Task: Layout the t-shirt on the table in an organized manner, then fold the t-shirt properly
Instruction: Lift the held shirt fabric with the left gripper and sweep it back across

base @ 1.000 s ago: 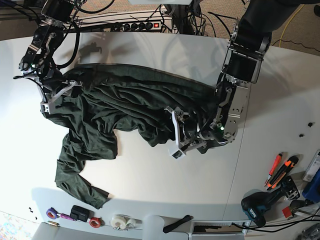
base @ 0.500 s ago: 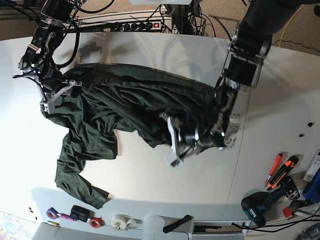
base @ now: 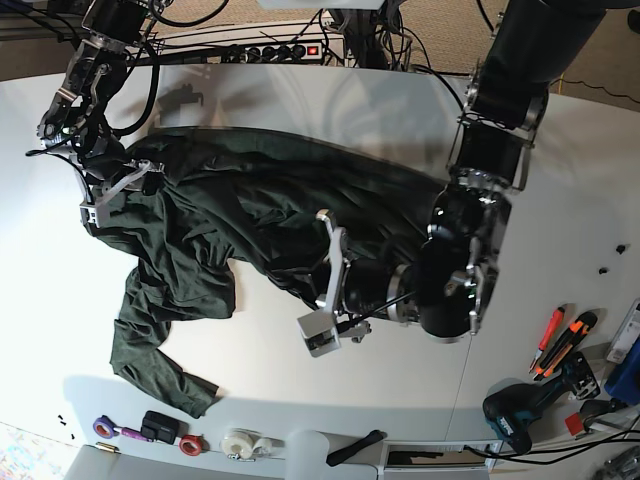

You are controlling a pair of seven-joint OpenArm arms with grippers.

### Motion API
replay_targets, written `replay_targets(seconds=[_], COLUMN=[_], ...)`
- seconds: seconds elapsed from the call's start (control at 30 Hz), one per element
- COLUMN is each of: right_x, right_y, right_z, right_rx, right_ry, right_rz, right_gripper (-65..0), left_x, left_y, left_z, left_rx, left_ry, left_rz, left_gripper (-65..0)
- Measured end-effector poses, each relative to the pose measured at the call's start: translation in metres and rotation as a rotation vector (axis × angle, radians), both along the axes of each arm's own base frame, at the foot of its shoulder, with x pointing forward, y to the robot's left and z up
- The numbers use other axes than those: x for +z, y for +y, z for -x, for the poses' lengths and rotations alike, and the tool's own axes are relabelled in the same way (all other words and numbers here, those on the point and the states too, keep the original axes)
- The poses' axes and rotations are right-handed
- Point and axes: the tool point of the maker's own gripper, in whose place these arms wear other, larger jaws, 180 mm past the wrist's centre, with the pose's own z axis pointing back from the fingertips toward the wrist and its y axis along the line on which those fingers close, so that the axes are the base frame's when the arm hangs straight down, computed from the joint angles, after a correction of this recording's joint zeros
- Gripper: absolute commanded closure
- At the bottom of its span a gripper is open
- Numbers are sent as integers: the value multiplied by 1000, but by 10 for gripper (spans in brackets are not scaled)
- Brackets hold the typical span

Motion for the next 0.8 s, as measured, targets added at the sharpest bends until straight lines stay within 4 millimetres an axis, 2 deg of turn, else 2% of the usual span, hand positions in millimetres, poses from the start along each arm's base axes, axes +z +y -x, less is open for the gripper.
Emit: replay_targets(seconds=[0.07, 0.2, 0.33, 0.47, 0.63, 0.73, 0.8], right_x=[0, 0, 0, -1, 0, 0, 0], right_y=[0, 0, 0, 0, 0, 0, 0], right_z=[0, 1, 1, 1, 1, 1, 1], right_rx=[0, 0, -1, 0, -1, -1, 0], right_ry=[0, 2, 0, 1, 0, -1, -2], right_rz=[0, 1, 0, 0, 0, -1, -2], right_gripper=[-283, -283, -283, -283, -283, -283, -283], left_x=[1, -16, -35, -52, -51, -37, -37], left_y=[12, 35, 56, 72, 85, 88, 93], left_z=[6, 28, 63, 110, 153, 162, 157], left_rx=[-5, -3, -19, -60, -69, -13, 60], left_ry=[-16, -26, -24, -8, -80, -138, -122], left_rz=[-10, -73, -135, -201, -272, -246, -223], left_gripper=[0, 0, 0, 0, 0, 0, 0])
